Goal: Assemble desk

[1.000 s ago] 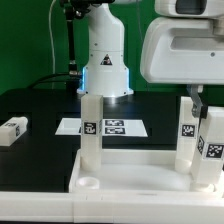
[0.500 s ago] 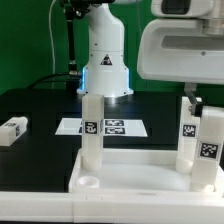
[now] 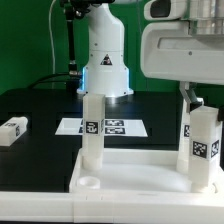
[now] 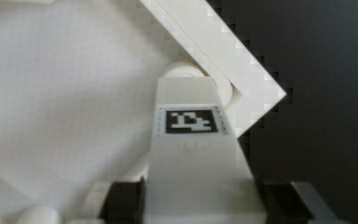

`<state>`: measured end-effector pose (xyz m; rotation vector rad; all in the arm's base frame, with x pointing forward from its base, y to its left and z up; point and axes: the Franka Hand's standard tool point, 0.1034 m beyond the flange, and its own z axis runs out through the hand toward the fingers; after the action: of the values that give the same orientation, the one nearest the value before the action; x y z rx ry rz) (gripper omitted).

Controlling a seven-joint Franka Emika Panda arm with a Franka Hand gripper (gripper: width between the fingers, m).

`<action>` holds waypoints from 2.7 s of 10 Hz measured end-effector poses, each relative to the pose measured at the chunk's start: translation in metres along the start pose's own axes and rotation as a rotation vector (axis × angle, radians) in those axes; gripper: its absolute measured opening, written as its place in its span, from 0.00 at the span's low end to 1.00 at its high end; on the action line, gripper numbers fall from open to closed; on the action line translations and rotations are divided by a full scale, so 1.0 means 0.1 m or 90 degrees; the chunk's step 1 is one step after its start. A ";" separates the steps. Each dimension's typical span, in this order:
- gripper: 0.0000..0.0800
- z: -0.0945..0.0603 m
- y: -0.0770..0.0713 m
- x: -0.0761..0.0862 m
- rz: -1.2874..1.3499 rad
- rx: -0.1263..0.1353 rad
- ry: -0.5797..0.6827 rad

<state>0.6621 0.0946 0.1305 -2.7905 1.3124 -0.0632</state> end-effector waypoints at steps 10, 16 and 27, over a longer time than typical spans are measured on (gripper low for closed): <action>0.36 0.01 -0.05 -0.06 0.470 0.010 -0.012; 0.80 0.00 -0.06 -0.07 0.243 -0.009 -0.012; 0.81 0.02 -0.03 -0.02 -0.297 -0.016 -0.003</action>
Offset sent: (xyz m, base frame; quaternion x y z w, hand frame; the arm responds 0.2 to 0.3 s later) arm -0.0045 0.0029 -0.0049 0.0264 -0.0087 0.2751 0.9610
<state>0.6632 0.0986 0.1291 -3.0488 0.6396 -0.0609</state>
